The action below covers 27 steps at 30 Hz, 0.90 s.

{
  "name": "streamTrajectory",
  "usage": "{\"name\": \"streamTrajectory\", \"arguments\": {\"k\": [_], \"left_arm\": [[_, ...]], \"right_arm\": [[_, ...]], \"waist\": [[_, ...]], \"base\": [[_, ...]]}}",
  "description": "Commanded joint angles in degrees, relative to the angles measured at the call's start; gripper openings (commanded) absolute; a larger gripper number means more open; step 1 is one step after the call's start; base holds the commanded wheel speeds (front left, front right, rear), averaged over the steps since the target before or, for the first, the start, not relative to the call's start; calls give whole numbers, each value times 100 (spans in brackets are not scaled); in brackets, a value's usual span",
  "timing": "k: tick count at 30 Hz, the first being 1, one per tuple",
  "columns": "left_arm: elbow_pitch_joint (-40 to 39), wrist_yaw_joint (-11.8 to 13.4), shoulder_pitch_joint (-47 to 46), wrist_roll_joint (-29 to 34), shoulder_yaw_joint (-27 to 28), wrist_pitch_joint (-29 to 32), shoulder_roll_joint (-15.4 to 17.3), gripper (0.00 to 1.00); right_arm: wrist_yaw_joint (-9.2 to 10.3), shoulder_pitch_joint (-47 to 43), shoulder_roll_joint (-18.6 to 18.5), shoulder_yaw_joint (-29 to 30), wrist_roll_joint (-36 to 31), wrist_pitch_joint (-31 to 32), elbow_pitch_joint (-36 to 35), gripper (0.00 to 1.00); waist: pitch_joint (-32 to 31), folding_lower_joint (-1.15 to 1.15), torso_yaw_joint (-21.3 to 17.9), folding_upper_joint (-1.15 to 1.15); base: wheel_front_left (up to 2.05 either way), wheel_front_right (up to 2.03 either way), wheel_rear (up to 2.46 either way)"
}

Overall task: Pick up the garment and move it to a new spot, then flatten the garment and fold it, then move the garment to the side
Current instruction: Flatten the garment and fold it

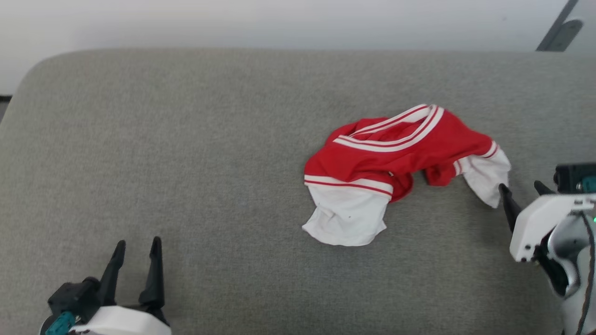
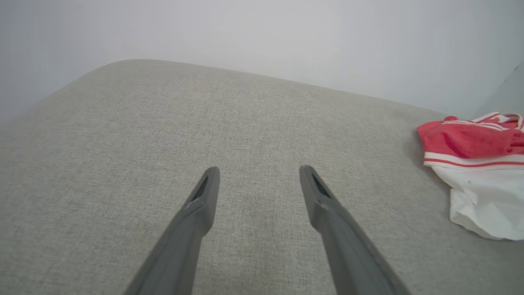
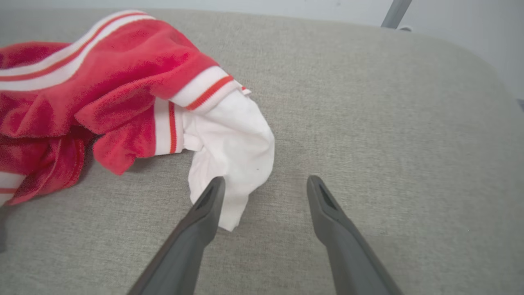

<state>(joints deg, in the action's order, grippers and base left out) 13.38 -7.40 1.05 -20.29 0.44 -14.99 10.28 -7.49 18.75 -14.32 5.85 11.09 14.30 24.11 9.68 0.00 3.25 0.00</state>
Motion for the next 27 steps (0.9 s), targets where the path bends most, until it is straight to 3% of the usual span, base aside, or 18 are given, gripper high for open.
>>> {"name": "streamTrajectory", "arguments": {"k": [1,6,8,9,10,18,27], "left_arm": [[22,-11,-118,-49,-30,-27,-36,100],[139,-12,-429,-234,-261,-27,-102,100],[171,-12,-510,-292,-310,-27,-115,100],[184,-12,-540,-296,-322,-27,-119,100],[197,-12,-561,-305,-318,-27,-120,100],[227,-12,-627,-367,-339,-27,-143,100],[254,-13,-822,-425,-540,-27,-176,100]], "right_arm": [[0,120,-90,-104,147,293,-41,100],[0,559,-516,-354,439,1574,-81,100],[0,636,-537,-302,450,1761,-56,100],[0,644,-558,-295,440,1829,-51,40],[0,655,-563,-278,441,1866,-59,0],[0,600,-867,243,48,1684,-302,0],[0,585,-1116,1375,-960,1446,-416,0]], "waist": [[189,0,133,0],[552,0,371,0],[626,0,439,0],[652,0,472,0],[669,0,489,0],[763,0,503,0],[897,0,522,0]], "base": [[0,0,0],[0,0,0],[0,0,0],[0,0,0],[0,0,0],[0,0,0],[0,0,0]]}}
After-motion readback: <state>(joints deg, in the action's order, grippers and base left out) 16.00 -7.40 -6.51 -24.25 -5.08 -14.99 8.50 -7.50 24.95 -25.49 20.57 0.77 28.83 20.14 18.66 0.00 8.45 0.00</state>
